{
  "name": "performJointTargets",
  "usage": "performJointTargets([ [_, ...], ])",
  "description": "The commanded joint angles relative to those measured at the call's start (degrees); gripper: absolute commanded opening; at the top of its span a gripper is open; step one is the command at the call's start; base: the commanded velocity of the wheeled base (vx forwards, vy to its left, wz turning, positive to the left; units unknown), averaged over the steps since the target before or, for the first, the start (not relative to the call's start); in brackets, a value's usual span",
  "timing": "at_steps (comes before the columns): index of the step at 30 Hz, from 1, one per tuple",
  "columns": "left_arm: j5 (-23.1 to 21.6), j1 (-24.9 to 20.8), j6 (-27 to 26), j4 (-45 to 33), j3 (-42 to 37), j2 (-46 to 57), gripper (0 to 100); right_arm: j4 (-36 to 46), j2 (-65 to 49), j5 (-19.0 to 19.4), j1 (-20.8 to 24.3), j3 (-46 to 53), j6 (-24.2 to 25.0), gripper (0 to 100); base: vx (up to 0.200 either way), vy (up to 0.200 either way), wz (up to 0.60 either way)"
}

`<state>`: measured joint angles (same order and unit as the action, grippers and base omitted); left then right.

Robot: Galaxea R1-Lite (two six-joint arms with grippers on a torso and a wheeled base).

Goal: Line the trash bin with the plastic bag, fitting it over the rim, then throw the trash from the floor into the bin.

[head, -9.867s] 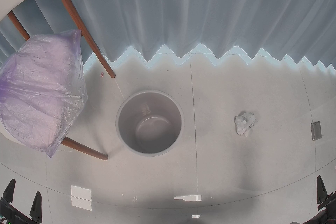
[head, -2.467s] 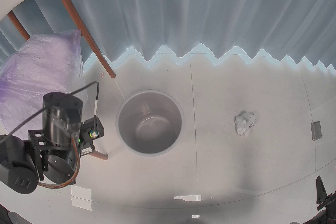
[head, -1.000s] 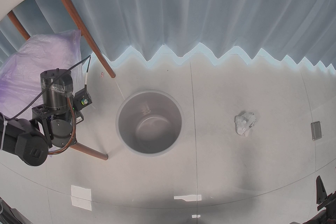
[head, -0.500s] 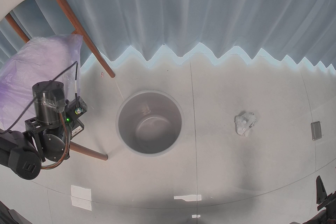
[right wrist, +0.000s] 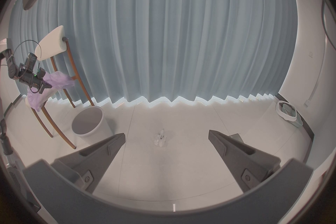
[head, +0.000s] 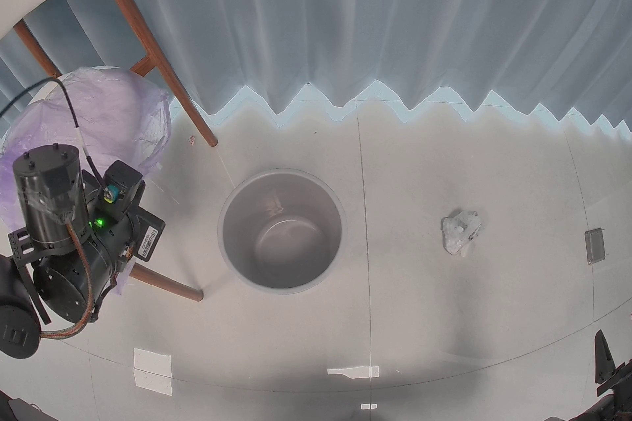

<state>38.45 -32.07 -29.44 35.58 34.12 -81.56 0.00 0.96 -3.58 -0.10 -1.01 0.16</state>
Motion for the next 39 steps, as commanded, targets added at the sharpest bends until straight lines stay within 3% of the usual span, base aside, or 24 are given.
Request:
performJointTargets([
  [1,-3.64,-2.82,4.57,-0.25,0.16,3.33,0,0.00,-0.96,-0.02,0.01,1.01,0.02,100,0.000,0.000,0.00],
  [2,-3.64,-2.82,4.57,-0.25,0.16,3.33,0,0.00,-0.96,-0.02,0.01,1.01,0.02,100,0.000,0.000,0.00],
  [8,-20.78,0.87,15.47,0.45,0.42,3.42,0,0.00,-0.96,-0.02,0.01,1.01,0.02,100,0.000,0.000,0.00],
  [11,-25.00,2.81,18.45,0.45,0.51,3.86,0,0.00,-0.96,-0.02,0.01,1.01,0.02,100,0.000,0.000,0.00],
  [17,-40.21,3.51,26.72,1.07,0.60,4.83,0,0.00,-0.96,-0.02,0.01,1.01,0.02,100,0.000,0.000,0.00],
  [24,-43.99,3.07,34.63,4.93,1.12,4.91,0,0.00,-0.96,-0.02,0.01,1.01,0.02,100,0.000,0.000,0.00],
  [31,-48.03,3.16,39.20,11.44,1.65,2.01,0,-0.09,-0.96,-0.02,0.01,1.01,0.02,100,0.000,0.000,0.00],
  [34,-53.04,2.10,48.25,13.28,2.79,2.01,0,-0.09,-0.96,-0.02,0.01,1.01,0.02,100,0.000,0.000,0.00],
  [35,-53.21,1.84,48.95,13.28,2.97,2.01,0,-0.09,-0.96,-0.02,0.01,1.01,0.02,100,0.000,0.000,0.00],
  [39,-53.92,-1.68,60.38,13.28,4.37,2.54,0,-0.09,-0.96,-0.02,0.01,1.01,0.02,100,0.000,0.000,0.00],
])
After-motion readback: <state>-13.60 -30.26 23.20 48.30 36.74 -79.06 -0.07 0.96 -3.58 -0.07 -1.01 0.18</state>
